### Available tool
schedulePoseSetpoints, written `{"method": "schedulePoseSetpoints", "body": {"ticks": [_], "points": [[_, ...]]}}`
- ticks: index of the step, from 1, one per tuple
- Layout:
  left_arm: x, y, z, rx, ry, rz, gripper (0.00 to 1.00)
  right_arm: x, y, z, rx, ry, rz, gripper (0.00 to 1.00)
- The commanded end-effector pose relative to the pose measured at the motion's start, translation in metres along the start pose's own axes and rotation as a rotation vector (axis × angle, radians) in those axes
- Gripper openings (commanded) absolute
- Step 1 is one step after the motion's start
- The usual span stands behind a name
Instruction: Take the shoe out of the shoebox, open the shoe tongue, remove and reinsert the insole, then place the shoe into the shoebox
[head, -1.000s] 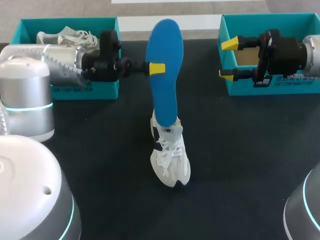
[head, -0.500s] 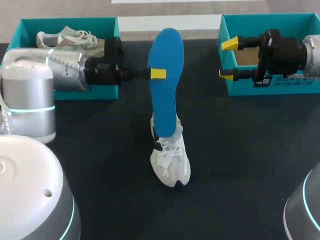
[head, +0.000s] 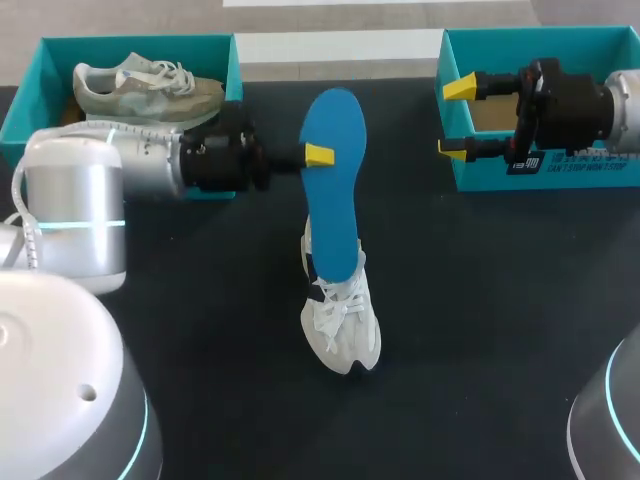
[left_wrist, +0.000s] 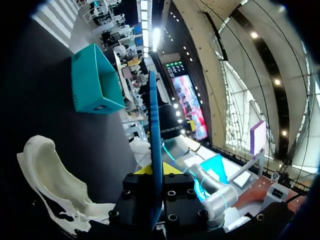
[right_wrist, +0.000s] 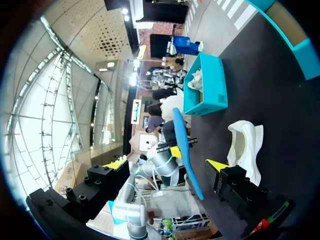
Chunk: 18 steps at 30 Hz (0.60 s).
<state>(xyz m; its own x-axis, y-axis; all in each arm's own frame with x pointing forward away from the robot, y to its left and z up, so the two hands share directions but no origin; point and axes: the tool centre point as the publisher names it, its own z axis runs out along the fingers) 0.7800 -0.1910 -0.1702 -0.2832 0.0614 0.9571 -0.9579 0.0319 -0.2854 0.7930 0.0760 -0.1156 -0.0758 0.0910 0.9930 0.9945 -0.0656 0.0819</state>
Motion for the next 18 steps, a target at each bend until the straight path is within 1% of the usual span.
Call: {"method": "schedulePoseSetpoints", "body": {"ticks": [1,2,3,5,7,9,11,12,14,18], "points": [[0.006,-0.001,0.000,-0.041,-0.069,-0.220,0.00,-0.001,0.000,0.001,-0.001,-0.001,0.000,1.00],[0.004,0.000,0.001,-0.056,-0.084,-0.259,0.00,-0.001,0.000,0.001,-0.001,-0.001,0.000,1.00],[0.003,0.000,0.002,-0.052,-0.071,-0.261,0.00,-0.001,0.000,0.001,-0.001,-0.001,0.000,1.00],[0.002,-0.001,0.003,-0.056,-0.069,-0.271,0.00,0.000,-0.002,0.006,0.000,-0.062,-0.007,1.00],[0.002,-0.003,0.005,-0.052,-0.058,-0.267,0.00,0.001,-0.006,0.011,-0.019,-0.158,-0.020,1.00],[0.002,-0.004,0.007,-0.046,-0.041,-0.255,0.00,0.001,-0.009,0.016,-0.038,-0.222,-0.034,1.00],[0.001,-0.005,0.009,-0.038,-0.029,-0.242,0.00,0.003,-0.014,0.019,-0.069,-0.252,-0.057,1.00],[0.001,-0.005,0.009,-0.033,-0.024,-0.241,0.00,0.005,-0.018,0.022,-0.086,-0.304,-0.072,1.00],[0.000,-0.005,0.010,-0.028,-0.016,-0.237,0.00,0.008,-0.022,0.026,-0.105,-0.342,-0.099,1.00],[-0.004,-0.006,0.011,-0.026,-0.020,-0.248,0.00,0.016,-0.028,0.036,-0.098,-0.462,-0.122,1.00]]}}
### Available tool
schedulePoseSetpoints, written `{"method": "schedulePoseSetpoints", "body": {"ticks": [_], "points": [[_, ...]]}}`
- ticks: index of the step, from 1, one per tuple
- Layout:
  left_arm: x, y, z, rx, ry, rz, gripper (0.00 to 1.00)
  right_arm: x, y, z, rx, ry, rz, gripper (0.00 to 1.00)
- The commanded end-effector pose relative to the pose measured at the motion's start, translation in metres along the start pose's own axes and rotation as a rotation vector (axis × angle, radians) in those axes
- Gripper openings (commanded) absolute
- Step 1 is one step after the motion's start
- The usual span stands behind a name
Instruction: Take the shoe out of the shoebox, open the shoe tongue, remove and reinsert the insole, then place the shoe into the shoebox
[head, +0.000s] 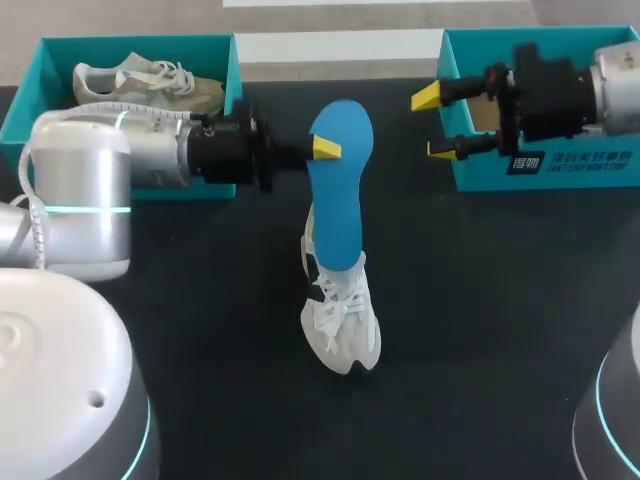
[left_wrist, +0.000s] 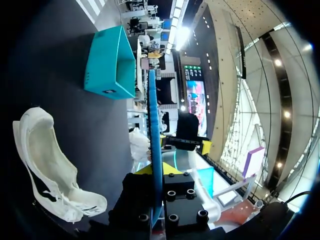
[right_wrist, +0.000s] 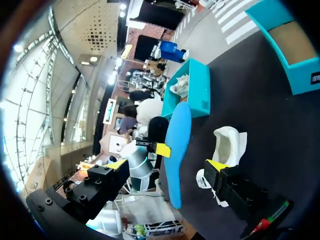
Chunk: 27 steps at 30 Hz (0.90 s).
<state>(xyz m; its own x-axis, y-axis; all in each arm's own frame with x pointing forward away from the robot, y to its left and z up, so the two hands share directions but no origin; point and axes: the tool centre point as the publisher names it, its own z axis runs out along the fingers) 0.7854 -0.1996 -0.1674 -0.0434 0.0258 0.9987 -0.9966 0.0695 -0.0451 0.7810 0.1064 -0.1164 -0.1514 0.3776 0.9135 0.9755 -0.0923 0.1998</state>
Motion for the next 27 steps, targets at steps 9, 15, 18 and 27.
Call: {"method": "schedulePoseSetpoints", "body": {"ticks": [9,15,18,27], "points": [[-0.007,-0.010,0.003,0.018,-0.003,-0.006,0.00,0.034,-0.017,0.015,0.001,-0.491,-0.033,1.00],[-0.007,-0.010,0.003,0.018,-0.003,-0.006,0.00,0.034,-0.017,0.015,0.001,-0.491,-0.033,1.00],[-0.007,-0.010,0.003,0.018,-0.003,-0.006,0.00,0.034,-0.017,0.015,0.001,-0.491,-0.033,1.00],[-0.007,-0.010,0.003,0.018,-0.003,-0.006,0.00,0.048,-0.010,0.031,-0.037,-0.772,-0.119,1.00]]}}
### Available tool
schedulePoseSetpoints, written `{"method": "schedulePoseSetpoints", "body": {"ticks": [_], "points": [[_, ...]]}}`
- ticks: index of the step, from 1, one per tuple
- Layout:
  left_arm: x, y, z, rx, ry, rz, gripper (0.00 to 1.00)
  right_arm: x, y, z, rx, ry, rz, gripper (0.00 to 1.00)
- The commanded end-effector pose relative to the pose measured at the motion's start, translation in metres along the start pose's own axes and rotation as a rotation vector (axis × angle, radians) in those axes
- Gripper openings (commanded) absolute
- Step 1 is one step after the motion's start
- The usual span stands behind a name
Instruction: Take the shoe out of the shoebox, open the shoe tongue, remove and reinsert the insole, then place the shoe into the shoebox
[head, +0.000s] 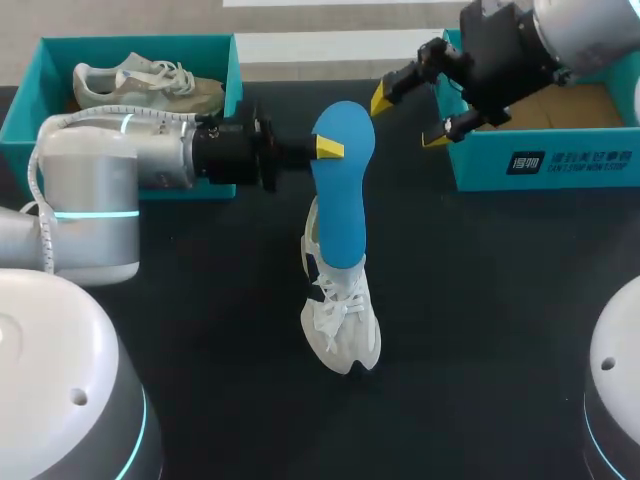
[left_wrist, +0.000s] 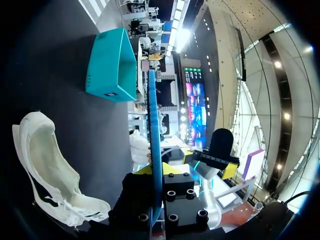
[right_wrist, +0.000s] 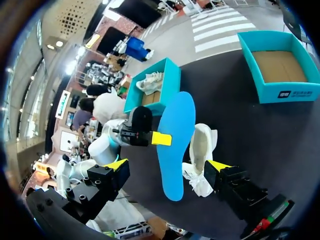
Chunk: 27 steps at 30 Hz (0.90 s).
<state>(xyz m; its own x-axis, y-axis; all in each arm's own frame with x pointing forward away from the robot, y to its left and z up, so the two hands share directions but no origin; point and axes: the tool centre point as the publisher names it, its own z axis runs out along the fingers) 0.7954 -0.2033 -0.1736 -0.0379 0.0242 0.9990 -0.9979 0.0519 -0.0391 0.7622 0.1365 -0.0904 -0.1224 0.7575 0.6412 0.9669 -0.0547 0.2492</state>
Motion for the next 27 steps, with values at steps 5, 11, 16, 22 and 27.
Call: {"method": "schedulePoseSetpoints", "body": {"ticks": [5,11,16,22,27], "points": [[0.000,0.000,0.000,0.000,-0.002,-0.001,0.00,0.022,0.009,0.019,-0.062,-0.500,-0.111,1.00],[0.000,0.000,0.000,0.000,-0.002,-0.001,0.00,0.024,0.011,0.023,-0.062,-0.609,-0.097,1.00],[0.000,0.000,0.000,0.000,-0.002,-0.001,0.00,0.022,0.013,0.033,-0.039,-0.666,-0.051,1.00],[0.000,0.000,0.000,0.000,-0.002,-0.001,0.00,0.019,0.012,0.039,-0.030,-0.745,-0.001,1.00],[0.000,0.000,0.000,0.000,-0.002,-0.001,0.00,0.022,0.014,0.040,-0.034,-0.830,-0.002,1.00]]}}
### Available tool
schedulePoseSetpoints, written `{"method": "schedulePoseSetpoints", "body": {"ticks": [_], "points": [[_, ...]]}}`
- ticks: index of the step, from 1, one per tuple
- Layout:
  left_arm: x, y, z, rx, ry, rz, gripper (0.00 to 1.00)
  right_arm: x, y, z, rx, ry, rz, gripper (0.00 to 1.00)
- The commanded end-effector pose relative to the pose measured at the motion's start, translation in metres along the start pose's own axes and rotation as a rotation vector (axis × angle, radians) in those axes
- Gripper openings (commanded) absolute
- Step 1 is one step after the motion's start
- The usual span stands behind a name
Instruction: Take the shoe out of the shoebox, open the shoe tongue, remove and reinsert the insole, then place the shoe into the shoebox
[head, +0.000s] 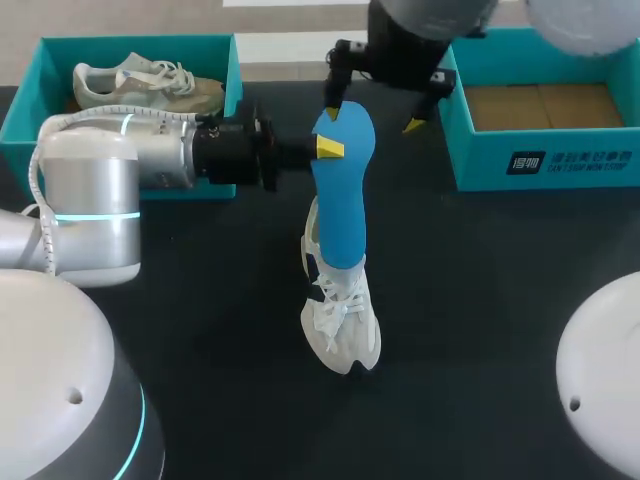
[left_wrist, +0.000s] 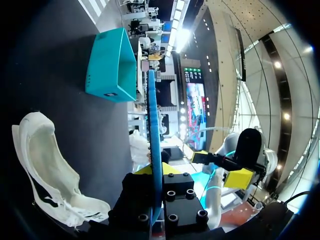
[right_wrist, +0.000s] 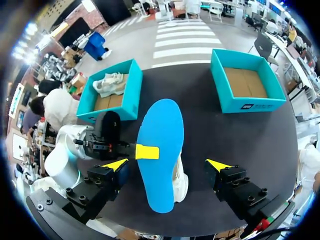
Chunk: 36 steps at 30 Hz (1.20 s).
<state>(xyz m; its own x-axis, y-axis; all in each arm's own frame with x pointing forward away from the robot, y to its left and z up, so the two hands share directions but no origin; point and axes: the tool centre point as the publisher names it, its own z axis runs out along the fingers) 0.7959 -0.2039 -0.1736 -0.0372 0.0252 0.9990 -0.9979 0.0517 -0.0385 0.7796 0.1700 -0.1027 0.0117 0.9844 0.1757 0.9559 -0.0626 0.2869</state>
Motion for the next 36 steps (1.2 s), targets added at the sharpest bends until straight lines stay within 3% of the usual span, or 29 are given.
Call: {"method": "schedulePoseSetpoints", "body": {"ticks": [1,7,10,36], "points": [[0.000,0.001,-0.001,0.000,-0.003,0.000,0.00,0.010,0.002,0.002,-0.003,-0.291,0.005,1.00],[0.000,0.001,-0.001,0.000,-0.003,0.000,0.00,0.016,0.001,0.004,0.013,-0.305,0.017,1.00],[0.000,0.001,-0.001,0.000,-0.003,0.000,0.00,0.021,0.001,0.004,0.015,-0.246,0.005,1.00],[0.000,0.001,-0.001,0.000,-0.003,0.000,0.00,0.021,0.001,0.004,0.015,-0.246,0.005,1.00]]}}
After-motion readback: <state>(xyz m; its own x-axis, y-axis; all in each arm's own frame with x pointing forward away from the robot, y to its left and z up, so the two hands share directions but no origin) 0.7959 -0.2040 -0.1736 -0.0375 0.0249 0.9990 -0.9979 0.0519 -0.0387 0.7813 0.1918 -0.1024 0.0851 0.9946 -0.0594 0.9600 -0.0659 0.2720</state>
